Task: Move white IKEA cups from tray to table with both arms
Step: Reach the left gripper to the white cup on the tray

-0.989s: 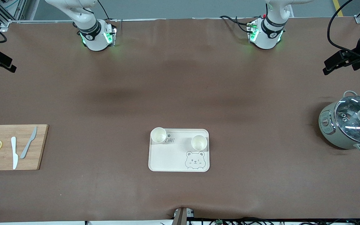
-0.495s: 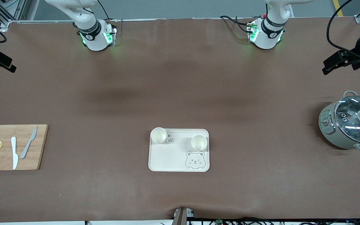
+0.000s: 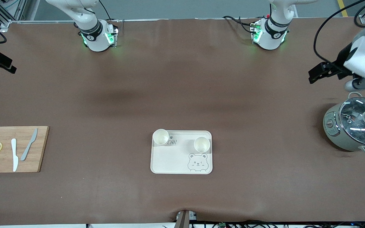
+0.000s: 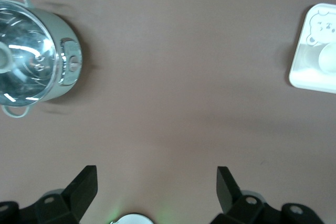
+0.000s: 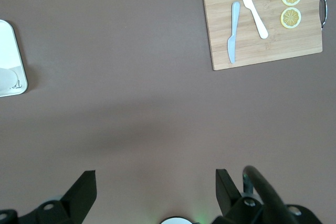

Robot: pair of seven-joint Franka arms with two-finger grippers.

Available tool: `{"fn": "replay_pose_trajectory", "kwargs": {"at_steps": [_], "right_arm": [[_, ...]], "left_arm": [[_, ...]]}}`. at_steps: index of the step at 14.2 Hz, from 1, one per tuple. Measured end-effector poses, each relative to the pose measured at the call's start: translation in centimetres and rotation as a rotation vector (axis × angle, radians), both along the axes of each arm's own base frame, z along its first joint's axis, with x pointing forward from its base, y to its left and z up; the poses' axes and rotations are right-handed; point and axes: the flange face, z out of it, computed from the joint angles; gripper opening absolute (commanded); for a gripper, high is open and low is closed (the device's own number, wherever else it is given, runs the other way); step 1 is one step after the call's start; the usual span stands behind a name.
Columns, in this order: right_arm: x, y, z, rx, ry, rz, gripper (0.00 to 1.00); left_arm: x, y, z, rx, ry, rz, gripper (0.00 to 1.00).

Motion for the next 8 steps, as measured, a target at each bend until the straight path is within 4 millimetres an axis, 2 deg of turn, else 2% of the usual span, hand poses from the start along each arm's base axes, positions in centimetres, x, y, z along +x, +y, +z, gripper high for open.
{"fn": "replay_pose_trajectory", "kwargs": {"at_steps": [2,4,8], "right_arm": [[0.0,0.0,0.0,0.0,0.0,0.0,1.0],[0.0,0.0,0.0,0.0,0.0,-0.001,1.0],[0.0,-0.1,0.0,0.0,0.0,-0.002,1.0]], "left_arm": [[0.9,-3.1,-2.1,-0.006,-0.006,0.047,1.0],[1.7,-7.1,-4.8,-0.016,-0.002,0.084,1.0],[3.4,-15.4,-11.1,-0.057,-0.022,0.156,1.0]]}}
